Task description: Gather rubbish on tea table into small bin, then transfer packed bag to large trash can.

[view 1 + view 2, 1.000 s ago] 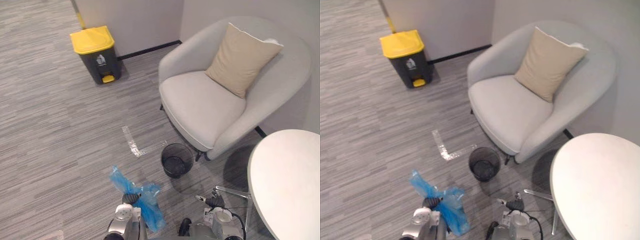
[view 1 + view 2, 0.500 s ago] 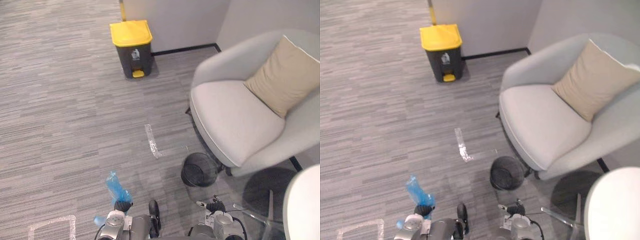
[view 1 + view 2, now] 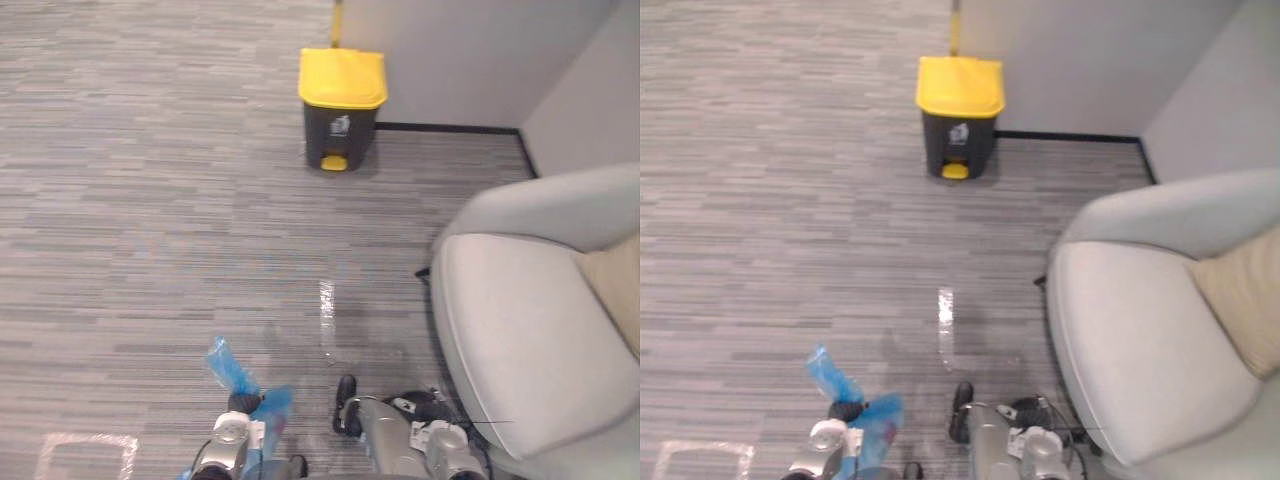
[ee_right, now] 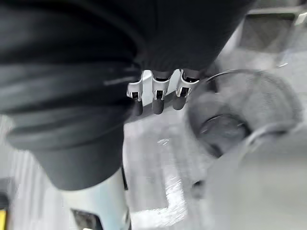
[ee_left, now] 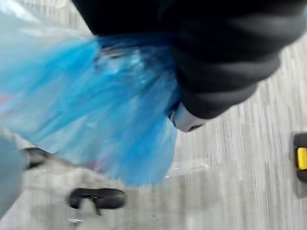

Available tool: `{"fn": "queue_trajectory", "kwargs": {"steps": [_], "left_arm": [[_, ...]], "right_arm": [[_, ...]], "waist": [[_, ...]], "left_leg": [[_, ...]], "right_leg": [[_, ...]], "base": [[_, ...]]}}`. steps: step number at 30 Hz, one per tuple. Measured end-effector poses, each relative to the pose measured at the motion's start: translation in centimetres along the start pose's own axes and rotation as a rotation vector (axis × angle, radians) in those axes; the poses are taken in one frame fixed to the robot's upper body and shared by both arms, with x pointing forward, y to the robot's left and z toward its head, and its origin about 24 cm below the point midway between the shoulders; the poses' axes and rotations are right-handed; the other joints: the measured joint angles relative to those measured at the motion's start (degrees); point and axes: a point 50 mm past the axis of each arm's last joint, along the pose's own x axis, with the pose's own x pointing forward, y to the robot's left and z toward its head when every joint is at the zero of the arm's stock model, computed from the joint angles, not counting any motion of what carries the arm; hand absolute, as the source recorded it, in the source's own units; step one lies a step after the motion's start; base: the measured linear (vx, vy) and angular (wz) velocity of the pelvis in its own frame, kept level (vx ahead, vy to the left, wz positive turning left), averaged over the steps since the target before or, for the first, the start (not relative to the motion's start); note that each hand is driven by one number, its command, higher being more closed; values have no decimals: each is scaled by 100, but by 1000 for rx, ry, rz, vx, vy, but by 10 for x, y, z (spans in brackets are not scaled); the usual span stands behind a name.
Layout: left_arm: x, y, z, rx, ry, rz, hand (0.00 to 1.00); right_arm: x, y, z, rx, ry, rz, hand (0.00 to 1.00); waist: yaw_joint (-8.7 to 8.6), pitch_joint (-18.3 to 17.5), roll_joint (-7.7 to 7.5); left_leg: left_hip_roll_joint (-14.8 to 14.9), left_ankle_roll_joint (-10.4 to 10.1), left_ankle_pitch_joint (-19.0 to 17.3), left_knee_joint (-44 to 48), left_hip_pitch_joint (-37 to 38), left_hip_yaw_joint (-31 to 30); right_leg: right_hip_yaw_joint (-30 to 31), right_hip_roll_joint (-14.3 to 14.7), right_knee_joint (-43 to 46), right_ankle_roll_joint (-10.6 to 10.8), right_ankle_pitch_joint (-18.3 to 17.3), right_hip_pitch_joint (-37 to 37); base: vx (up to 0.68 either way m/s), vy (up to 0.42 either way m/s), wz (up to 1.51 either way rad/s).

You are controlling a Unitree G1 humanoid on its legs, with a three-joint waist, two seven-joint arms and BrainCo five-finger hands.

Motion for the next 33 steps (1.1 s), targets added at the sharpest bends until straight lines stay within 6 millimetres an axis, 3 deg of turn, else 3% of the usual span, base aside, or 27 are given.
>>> {"fn": "queue_trajectory", "kwargs": {"steps": [1,3,5,7,9,10,11,12,14,17,18,19,21,23,25,26,27,28,30,33], "left_arm": [[0,-2,4,-1,-18,-4,100],[0,-3,16,-11,-70,-19,100],[0,-2,30,-22,-139,-17,100],[0,-3,38,-28,-167,-16,100],[-1,-9,37,-38,-164,-27,100],[-3,-16,34,-50,-151,-41,100],[-1,-14,32,-41,-140,-38,100],[-1,-12,34,-40,-144,-35,100],[0,-12,35,-35,-147,-35,100],[-4,-8,17,-13,-102,-31,100],[-4,-7,14,0,-91,-31,100],[-4,-7,14,4,-88,-29,100],[-4,-6,11,5,-75,-13,100],[-4,-5,7,2,-49,-14,100],[-3,-6,3,3,-28,-16,100],[-2,-5,2,9,-21,-15,100],[-1,-4,2,12,-13,-13,100],[-1,-9,1,11,-4,-26,100],[0,-11,3,0,-8,-26,100],[-2,-17,5,-16,-14,-36,100]], "right_arm": [[0,2,0,-6,-2,8,0],[-1,6,5,5,-18,21,0],[-1,6,13,25,-53,18,0],[0,2,18,51,-73,0,0],[-1,-3,15,54,-67,-24,0],[-1,-9,12,55,-65,-41,0],[-4,-6,4,72,-33,-39,0],[-5,-2,1,82,-23,-32,0],[-5,-2,-2,83,-9,-30,0],[-6,-2,-5,55,-3,-24,0],[-7,-2,-5,31,-6,-20,0],[-8,-2,-9,21,3,-17,0],[-9,-1,-11,19,5,-9,0],[-8,-3,-7,23,-8,-15,0],[-7,-2,-5,25,-10,-14,0],[-7,-1,-8,21,4,-11,0],[-7,-1,-11,20,18,-8,0],[-2,-7,-4,14,4,-28,0],[0,-12,-5,9,18,-45,0],[-3,-14,-12,3,39,-48,0]], "waist": [[40,15,-15],[136,44,-72],[216,53,-102],[242,70,-131],[247,32,-56],[254,-70,133],[300,-91,-146],[315,-141,-223],[433,-160,-271],[456,-167,-264],[388,-171,-255],[363,-174,-252],[359,-175,-253],[254,-176,-253],[150,-165,-231],[148,-218,-318],[134,-243,-313],[194,-250,-110],[130,-227,-45],[86,-221,-22]], "left_leg": [[264,105,-73,786,-268,265],[585,303,-217,1299,-706,581],[823,505,-331,897,-1209,786],[842,454,-282,-93,-1528,837],[810,455,413,-1615,-1546,785],[854,454,1439,-2357,-1568,650],[660,357,1258,-2093,-1598,723],[565,384,1051,-2110,-1582,761],[453,469,694,-1903,-1489,1009],[228,550,108,-1898,-767,1320],[169,579,-47,-1904,-558,1320],[160,579,-129,-1921,-436,1311],[115,568,-281,-2158,-95,1266],[100,504,-340,-2398,226,1123],[123,382,-352,-2674,583,1020],[83,223,-381,-2817,768,949],[82,95,-433,-2864,877,839],[223,64,-273,-3068,944,625],[253,-9,116,-3121,1095,426],[572,-274,474,-1435,734,410]], "right_leg": [[56,73,-156,-24,-52,333],[191,75,-279,-46,-67,767],[335,-50,-405,-34,-74,1086],[391,-249,-460,216,-219,1317],[462,-332,-451,599,-456,1540],[538,-254,-436,865,-650,1597],[678,-513,-448,1002,-810,1641],[745,-619,-417,1007,-805,1587],[949,-875,-19,1030,-802,1496],[1293,-1368,2063,1343,-534,851],[1447,-1443,3068,1325,-417,415],[1456,-1430,3600,1301,-525,100],[1243,-1316,3936,1172,-780,-603],[954,-1160,3496,1071,-946,-992],[641,-972,2410,919,-863,-1182],[595,-854,1470,848,-436,-1208],[556,-794,1380,473,-186,-1132],[390,-691,1341,405,-232,-1001],[211,-713,1366,302,-458,-746],[-60,-627,830,300,-533,186]], "base": [[763,-61,-17],[458,-4,-29],[391,63,-36],[372,141,-31],[382,226,-27],[375,308,-20],[370,294,-21],[409,305,-19],[364,268,-39],[276,232,-47],[296,169,7],[368,95,21],[398,6,13],[337,-83,28],[436,-167,47],[496,-188,40],[530,-152,25],[591,-184,27],[559,-196,44],[342,-117,49]]}}
